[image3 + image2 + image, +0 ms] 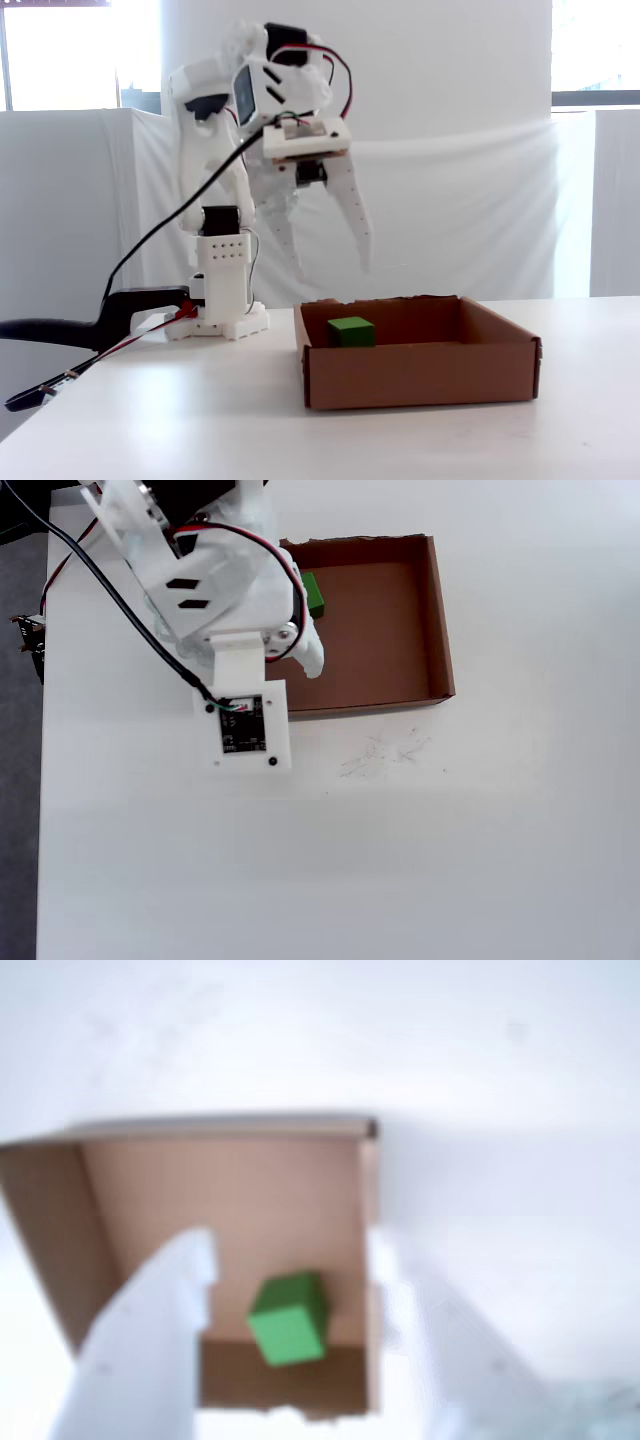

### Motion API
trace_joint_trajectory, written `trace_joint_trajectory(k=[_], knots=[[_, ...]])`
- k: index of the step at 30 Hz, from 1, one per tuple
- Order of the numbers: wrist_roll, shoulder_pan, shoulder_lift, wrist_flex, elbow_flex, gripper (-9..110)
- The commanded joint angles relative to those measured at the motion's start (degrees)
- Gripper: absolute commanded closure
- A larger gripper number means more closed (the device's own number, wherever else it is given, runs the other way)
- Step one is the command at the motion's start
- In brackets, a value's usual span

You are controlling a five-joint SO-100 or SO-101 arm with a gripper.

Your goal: Grasp a green cube and put it in a box.

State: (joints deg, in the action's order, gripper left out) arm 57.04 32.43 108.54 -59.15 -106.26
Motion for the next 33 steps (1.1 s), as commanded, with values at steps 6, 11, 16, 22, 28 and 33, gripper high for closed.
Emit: trace_joint_trajectory(k=[6,11,16,22,28,33], knots=[[8.7,-11.3,9.5,-0.5,0.3,79],[11.8,-15.6,14.1,-0.4,-7.2,79],[14.7,-19.5,21.9,3.7,-20.0,81],[17.2,-23.2,35.5,6.7,-37.4,83],[19.4,-23.6,46.4,9.3,-48.9,85],[20.4,-23.6,56.1,7.1,-56.0,85]])
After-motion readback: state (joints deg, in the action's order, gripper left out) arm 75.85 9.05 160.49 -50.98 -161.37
